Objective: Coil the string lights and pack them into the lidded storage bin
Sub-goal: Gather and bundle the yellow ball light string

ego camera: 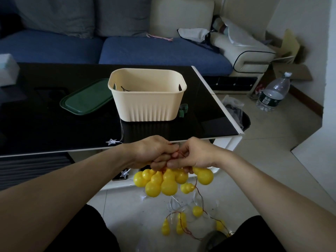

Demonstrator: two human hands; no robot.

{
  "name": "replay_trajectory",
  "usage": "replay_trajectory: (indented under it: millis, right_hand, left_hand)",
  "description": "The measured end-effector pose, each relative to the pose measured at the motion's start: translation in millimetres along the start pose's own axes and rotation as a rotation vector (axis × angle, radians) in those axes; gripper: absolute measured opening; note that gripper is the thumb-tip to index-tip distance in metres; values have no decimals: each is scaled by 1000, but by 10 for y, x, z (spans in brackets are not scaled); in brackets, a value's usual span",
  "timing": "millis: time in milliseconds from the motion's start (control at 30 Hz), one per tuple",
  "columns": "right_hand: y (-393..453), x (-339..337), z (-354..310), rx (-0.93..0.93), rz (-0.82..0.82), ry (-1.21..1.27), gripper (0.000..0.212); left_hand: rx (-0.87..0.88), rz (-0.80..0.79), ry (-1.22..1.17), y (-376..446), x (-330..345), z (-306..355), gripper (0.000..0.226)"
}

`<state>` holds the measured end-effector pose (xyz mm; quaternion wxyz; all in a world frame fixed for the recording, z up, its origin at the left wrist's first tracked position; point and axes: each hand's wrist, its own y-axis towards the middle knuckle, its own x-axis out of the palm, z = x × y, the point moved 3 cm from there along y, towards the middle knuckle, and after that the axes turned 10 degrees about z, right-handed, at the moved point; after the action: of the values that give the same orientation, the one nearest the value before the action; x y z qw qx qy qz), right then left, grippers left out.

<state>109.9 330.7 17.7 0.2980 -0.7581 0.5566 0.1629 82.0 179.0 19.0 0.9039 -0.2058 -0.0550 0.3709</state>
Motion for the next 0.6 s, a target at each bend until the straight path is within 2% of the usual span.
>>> replay_trajectory:
  millis: [100, 200, 367, 467, 600]
  right_hand:
    - [-37, -57, -3, -3, -43, 0, 27]
    - [-49, -149, -11, -24, 5, 53, 31]
    - [-34, -205, 23, -53, 52, 98, 21]
    - [-45, -205, 61, -29, 44, 116, 19]
    - [-77, -266, 107, 61, 67, 232, 47]
  left_hand:
    - [-81, -58, 48, -25, -29, -33, 40]
    - [-138, -96, 36, -42, -39, -41, 40]
    - [-47, -166, 145, -96, -27, 6, 43]
    - [-40, -127, 114, -83, -33, 6, 46]
    - [-80, 26, 13, -38, -102, -13, 53]
